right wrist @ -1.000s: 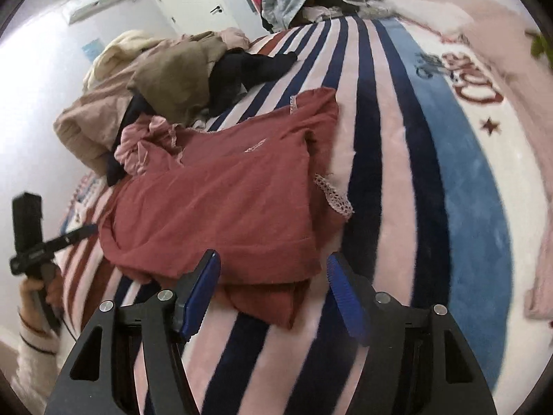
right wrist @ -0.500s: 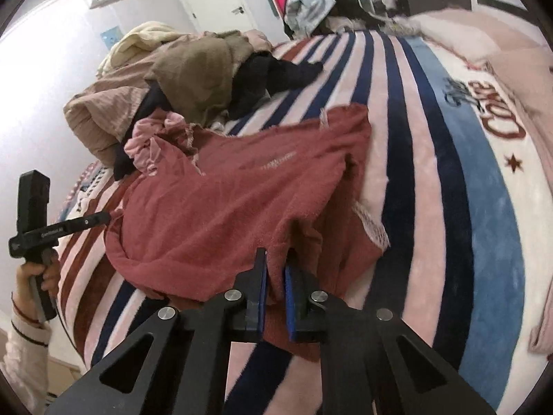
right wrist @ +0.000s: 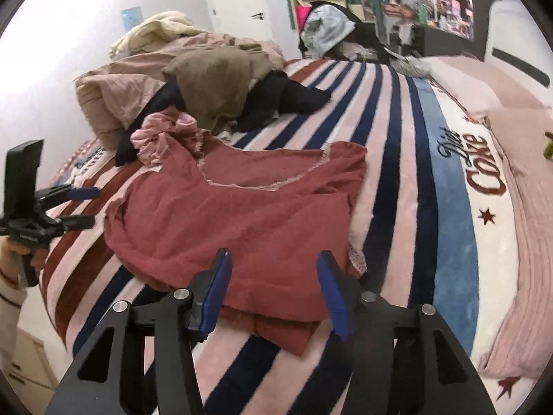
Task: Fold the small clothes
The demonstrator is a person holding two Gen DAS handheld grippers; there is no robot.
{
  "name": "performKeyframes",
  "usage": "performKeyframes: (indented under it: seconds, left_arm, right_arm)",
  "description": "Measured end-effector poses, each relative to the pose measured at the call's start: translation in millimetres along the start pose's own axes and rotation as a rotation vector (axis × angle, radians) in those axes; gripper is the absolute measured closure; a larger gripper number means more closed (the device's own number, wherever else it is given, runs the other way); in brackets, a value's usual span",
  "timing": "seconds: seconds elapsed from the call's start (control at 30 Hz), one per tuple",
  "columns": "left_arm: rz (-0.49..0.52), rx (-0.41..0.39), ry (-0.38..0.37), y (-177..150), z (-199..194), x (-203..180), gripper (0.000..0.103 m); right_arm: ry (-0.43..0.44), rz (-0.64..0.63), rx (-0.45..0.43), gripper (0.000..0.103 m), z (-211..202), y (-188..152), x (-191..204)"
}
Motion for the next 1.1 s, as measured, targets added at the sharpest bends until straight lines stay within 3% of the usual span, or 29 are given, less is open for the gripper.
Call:
performKeyframes:
  seconds: [0.17, 0.33, 0.4, 0.43, 0.47, 0.83, 0.9, 0.93, 1.03, 1.1]
  left_arm:
    - [0.15, 0.036, 0.096, -4.8, 16.7, -22.9, 0.015]
    - [0.216, 0.04, 0.132, -8.3, 25.3, -33.0, 0.017]
    - [0.211, 0.037, 0.143, -7.0, 27.2, -34.1, 0.052]
    - [0.19, 0.054, 0.126, -5.4, 29.5, -31.7, 0.09]
    - [0.15, 0.073, 0.106, -3.3, 32.5, -26.6, 0.098]
    - [0.018, -0.02, 0.134, 20.4, 21.0, -1.4, 0.099]
    - [0.018, -0.014, 0.125, 21.9, 21.3, -0.9, 0.099]
    - [0.02, -0.008, 0.122, 21.6, 21.6, -1.1, 0.099]
    - [0.032, 0.004, 0.103, 16.9, 21.1, -3.1, 0.095]
    - [0.035, -0.001, 0.096, 12.7, 18.5, -3.5, 0.074]
  right_arm:
    - [0.009, -0.053, 0.027, 0.055, 1.8, -3.1, 15.6]
    - [0.019, -0.109, 0.052, 0.055, 10.4, -6.5, 30.8]
    - [0.01, -0.134, 0.061, 0.055, 15.2, -9.2, 36.4]
    - [0.006, -0.145, 0.064, 0.055, 17.1, -10.3, 38.7]
    - [0.001, -0.159, 0.067, 0.055, 19.4, -11.5, 41.0]
    - [-0.114, -0.408, 0.097, 0.056, 41.7, -23.0, 74.0]
    - [-0.125, -0.447, 0.097, 0.051, 43.4, -25.2, 79.1]
    - [-0.14, -0.476, 0.097, 0.044, 44.8, -27.4, 82.3]
    - [-0.191, -0.515, 0.087, 0.041, 49.3, -29.4, 86.8]
    - [-0.212, -0.503, 0.063, 0.041, 50.0, -26.7, 86.7]
Point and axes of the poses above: each gripper's, at about its wrist camera, not at the fingertips, and z roughly the way its jaws point, x to its left, y to its top, the point moved 3 cm from there along z, roughly the way its jaws point, and after that the axes turned 3 degrees about x, right-handed, at the moved point
